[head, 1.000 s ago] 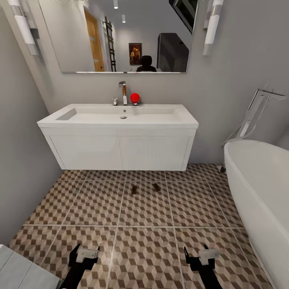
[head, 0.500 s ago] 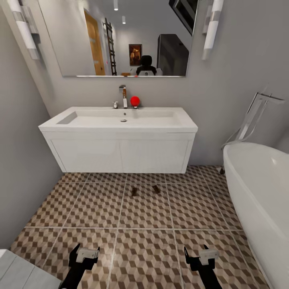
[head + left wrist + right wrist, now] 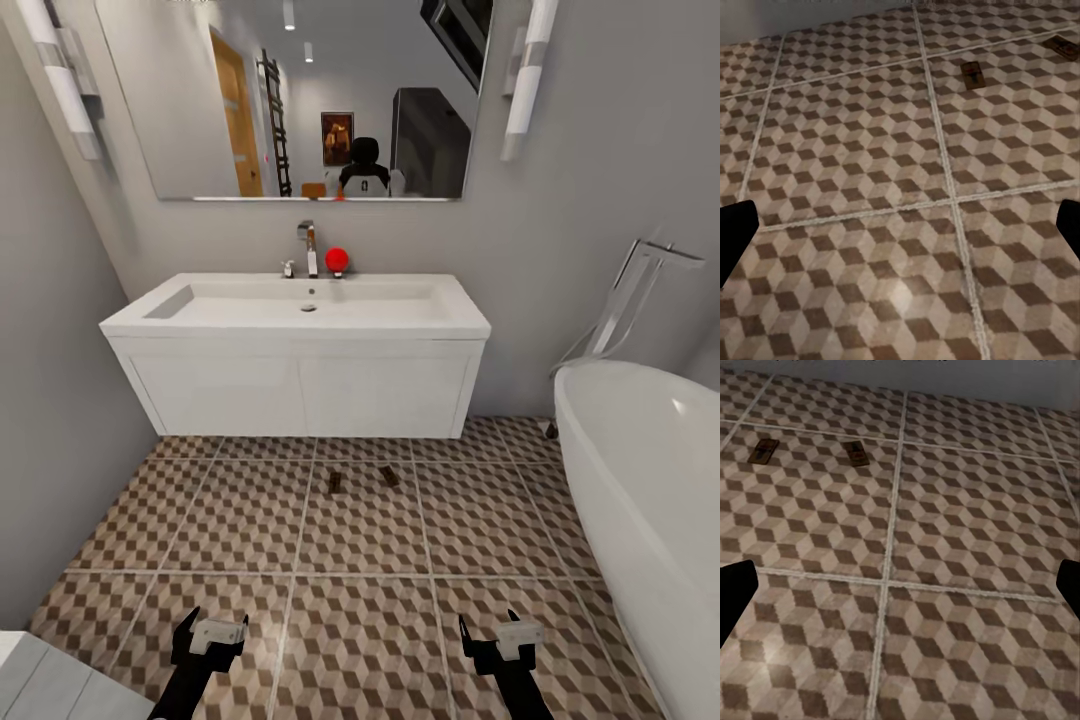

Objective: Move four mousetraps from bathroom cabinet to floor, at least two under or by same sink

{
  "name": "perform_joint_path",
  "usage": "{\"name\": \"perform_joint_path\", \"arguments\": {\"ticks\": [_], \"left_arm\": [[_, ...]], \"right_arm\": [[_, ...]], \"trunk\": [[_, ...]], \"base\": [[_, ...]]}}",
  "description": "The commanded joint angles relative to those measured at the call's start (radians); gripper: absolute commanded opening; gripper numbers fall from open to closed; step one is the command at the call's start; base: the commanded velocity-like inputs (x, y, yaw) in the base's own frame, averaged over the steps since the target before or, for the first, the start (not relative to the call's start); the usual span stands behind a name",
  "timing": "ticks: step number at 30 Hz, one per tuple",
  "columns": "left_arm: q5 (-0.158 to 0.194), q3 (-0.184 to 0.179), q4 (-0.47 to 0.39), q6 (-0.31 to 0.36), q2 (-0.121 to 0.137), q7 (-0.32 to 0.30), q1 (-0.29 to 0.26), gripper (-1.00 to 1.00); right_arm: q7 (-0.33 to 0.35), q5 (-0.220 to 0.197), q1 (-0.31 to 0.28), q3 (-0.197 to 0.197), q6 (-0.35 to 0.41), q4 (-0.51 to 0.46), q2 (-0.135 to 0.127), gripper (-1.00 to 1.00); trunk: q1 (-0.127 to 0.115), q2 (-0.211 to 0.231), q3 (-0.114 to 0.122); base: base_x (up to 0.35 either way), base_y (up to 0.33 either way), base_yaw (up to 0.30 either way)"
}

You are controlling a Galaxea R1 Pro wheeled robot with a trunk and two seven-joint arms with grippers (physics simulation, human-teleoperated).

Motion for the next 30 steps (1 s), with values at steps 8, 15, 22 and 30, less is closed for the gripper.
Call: {"name": "perform_joint_path", "arguments": {"ticks": [8, 15, 22, 30], "left_arm": [[-0.002, -0.009, 0.003, -0.004, -0.001, 0.009, -0.001, 1.0], [-0.002, -0.009, 0.002, -0.003, -0.001, 0.009, -0.001, 1.0], [-0.002, -0.009, 0.003, -0.004, -0.001, 0.009, -0.001, 1.0], [-0.002, -0.009, 0.003, -0.004, -0.003, 0.009, -0.001, 1.0]], "right_arm": [[-0.007, 0.007, -0.001, 0.004, -0.002, 0.001, 0.0, 1.0], [-0.008, 0.006, -0.001, 0.004, -0.002, 0.001, 0.0, 1.0], [-0.008, 0.007, -0.001, 0.004, -0.002, 0.001, 0.0, 1.0], [-0.008, 0.006, -0.001, 0.004, -0.001, 0.001, 0.0, 1.0]], "trunk": [[-0.031, 0.056, 0.024], [-0.058, 0.105, 0.046], [-0.085, 0.154, 0.068], [-0.115, 0.21, 0.093]], "base": [[0.0, 0.0, 0.0], [0.0, 0.0, 0.0], [0.0, 0.0, 0.0], [0.0, 0.0, 0.0]]}}
